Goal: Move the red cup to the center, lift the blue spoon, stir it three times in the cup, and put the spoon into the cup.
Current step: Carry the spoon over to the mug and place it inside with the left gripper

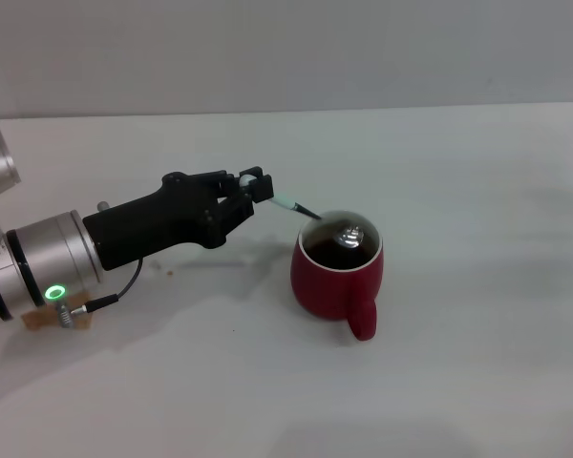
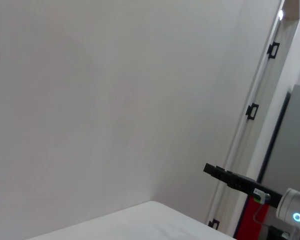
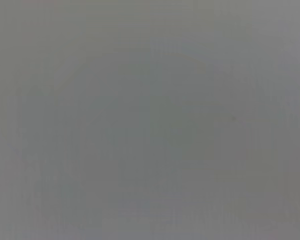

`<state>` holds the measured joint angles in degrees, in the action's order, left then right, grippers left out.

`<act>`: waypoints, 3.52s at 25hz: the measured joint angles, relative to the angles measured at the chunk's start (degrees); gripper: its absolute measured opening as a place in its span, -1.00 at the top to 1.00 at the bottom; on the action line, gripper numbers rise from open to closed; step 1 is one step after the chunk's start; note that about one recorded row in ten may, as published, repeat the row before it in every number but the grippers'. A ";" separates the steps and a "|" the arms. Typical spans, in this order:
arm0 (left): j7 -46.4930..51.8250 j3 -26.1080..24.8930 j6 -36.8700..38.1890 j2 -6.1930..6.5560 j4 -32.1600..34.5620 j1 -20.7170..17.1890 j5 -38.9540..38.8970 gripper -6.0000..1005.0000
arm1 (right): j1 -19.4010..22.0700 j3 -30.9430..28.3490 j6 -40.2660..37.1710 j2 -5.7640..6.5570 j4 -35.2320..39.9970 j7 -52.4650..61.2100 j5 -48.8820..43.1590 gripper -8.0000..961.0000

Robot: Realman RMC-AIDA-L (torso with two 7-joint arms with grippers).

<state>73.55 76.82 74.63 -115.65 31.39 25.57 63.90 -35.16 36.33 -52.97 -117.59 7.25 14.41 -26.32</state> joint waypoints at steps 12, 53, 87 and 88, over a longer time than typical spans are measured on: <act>0.09 -0.01 -2.52 -0.76 -0.09 1.48 4.14 0.70 | -0.66 -0.08 -0.03 0.39 -0.85 0.00 -0.16 -0.23; 0.09 -0.96 0.09 -0.22 1.13 0.55 6.19 0.68 | -1.30 0.00 1.36 0.33 -1.36 0.00 -0.11 -0.23; -1.52 -3.91 2.53 -0.91 1.21 0.24 8.25 0.62 | -2.06 0.24 1.53 0.11 -1.89 0.00 -0.23 -0.23; -1.52 -3.91 2.53 -0.91 1.21 0.24 8.25 0.61 | -2.06 0.24 1.53 0.11 -1.89 0.00 -0.23 -0.23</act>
<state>72.03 72.91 77.16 -116.56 32.60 25.81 72.15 -37.22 36.57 -51.44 -117.48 5.35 14.42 -26.55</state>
